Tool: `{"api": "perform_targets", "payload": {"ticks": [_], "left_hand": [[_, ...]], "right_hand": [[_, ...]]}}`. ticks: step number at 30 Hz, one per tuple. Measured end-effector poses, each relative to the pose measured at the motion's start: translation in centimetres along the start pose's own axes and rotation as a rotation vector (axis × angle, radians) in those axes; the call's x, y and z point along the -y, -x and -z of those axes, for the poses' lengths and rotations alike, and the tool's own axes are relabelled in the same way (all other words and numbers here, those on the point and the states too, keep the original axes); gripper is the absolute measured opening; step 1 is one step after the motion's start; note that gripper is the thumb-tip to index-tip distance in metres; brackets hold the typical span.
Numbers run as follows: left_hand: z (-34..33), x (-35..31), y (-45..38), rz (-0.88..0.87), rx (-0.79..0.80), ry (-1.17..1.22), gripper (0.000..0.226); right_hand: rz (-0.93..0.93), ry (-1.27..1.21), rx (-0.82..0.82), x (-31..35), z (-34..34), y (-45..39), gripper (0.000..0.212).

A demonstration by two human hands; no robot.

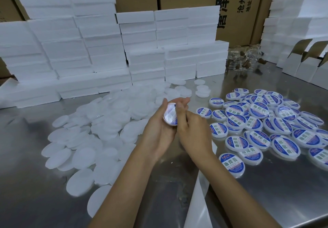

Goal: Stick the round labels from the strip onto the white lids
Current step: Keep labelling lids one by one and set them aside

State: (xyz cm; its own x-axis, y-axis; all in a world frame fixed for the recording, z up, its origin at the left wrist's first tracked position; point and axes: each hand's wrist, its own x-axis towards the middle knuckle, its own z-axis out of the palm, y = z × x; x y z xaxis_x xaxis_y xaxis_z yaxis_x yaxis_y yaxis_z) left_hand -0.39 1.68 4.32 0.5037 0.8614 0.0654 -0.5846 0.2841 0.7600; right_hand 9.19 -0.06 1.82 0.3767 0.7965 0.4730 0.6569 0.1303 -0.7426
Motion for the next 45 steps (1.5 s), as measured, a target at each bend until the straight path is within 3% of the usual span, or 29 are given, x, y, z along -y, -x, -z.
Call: {"api": "perform_targets", "payload": {"ticks": [4,7,12,20,25,30,35,45], "left_hand": [[0.5,0.9,-0.1,-0.210,-0.187,-0.543,0.022],[1.0,0.5,-0.2,-0.307,-0.202,-0.684,0.029],[1.5,-0.4,0.0,-0.362,-0.246,-0.691,0.024],[1.8,-0.4,0.0,-0.337,-0.372,-0.622,0.030],[1.3,0.1,-0.2,-0.095,-0.299,-0.491,0.034],[1.7,0.5,-0.2,-0.064,-0.354,-0.509,0.039],[2.1,0.5,-0.3,-0.029,-0.409,-0.503,0.038],[2.2,0.3,-0.3,-0.011,-0.487,-0.544,0.029]], "right_hand": [[-0.051,-0.111,0.001,-0.5,0.3,-0.5,0.056],[-0.122,-0.242,0.039,-0.7,0.3,-0.6,0.055],[-0.168,-0.435,0.098,-0.4,0.8,-0.9,0.052],[-0.061,-0.435,0.254,-0.4,2.9,-1.5,0.046],[-0.476,-0.673,0.006,-3.2,5.3,-3.5,0.038],[-0.777,-0.869,-0.167,-7.5,8.2,-5.5,0.034],[-0.832,-1.028,-0.189,-9.8,9.4,-6.3,0.030],[-0.821,-0.915,-0.191,-9.4,9.0,-6.0,0.024]]}}
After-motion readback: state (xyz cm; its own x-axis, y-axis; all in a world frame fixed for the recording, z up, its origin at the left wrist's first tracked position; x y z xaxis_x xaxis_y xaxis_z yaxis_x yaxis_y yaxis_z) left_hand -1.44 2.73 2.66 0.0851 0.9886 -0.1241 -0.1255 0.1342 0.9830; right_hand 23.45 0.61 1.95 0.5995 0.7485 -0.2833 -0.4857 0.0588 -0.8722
